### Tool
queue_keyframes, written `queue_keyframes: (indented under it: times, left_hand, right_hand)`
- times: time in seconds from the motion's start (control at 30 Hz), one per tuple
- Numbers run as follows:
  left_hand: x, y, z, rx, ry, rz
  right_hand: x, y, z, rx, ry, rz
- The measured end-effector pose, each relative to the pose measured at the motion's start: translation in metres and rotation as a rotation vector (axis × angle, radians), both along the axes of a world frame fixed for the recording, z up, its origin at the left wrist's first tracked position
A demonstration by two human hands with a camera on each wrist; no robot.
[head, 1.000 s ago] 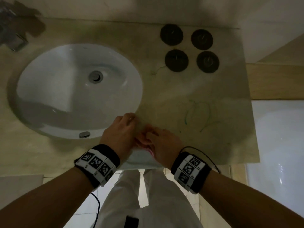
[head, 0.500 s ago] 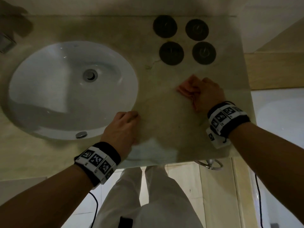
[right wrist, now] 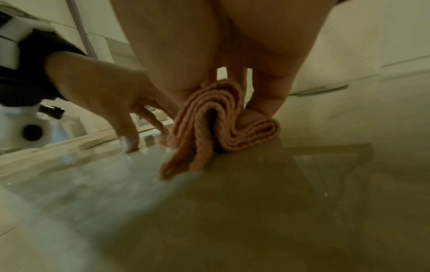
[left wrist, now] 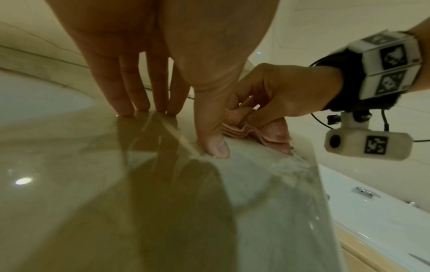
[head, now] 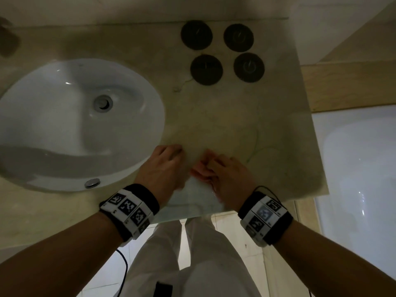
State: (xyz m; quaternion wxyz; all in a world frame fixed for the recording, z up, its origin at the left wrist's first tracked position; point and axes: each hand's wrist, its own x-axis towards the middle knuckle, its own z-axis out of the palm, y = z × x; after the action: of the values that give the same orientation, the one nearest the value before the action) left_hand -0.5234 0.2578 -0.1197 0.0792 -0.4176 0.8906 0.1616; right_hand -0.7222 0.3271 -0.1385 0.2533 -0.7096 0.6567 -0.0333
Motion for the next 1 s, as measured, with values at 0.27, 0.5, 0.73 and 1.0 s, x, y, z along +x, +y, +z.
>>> queue_keyframes:
  times: [0.27, 0.5, 0.73, 1.0]
  left_hand:
    - [-0.017, -0.002, -0.001, 0.03, -0.001, 0.024]
    - [-0.02, 0.0, 0.005, 0.038, -0.039, 0.017]
    - [-0.021, -0.003, 0.001, 0.077, -0.088, 0.038]
    - [-0.02, -0.004, -0.003, 0.082, -0.07, 0.045]
  right_hand:
    - [-0.082, -0.044, 0.022, -0.088, 0.037, -0.348]
    - [-0.156, -0.044, 0.025, 0.004, 0.116, -0.531]
    - [-0.094, -0.006, 0.021, -0.088, -0.034, -0.308]
    - [-0.03, -0.038, 0.0, 0.033, -0.071, -0.148]
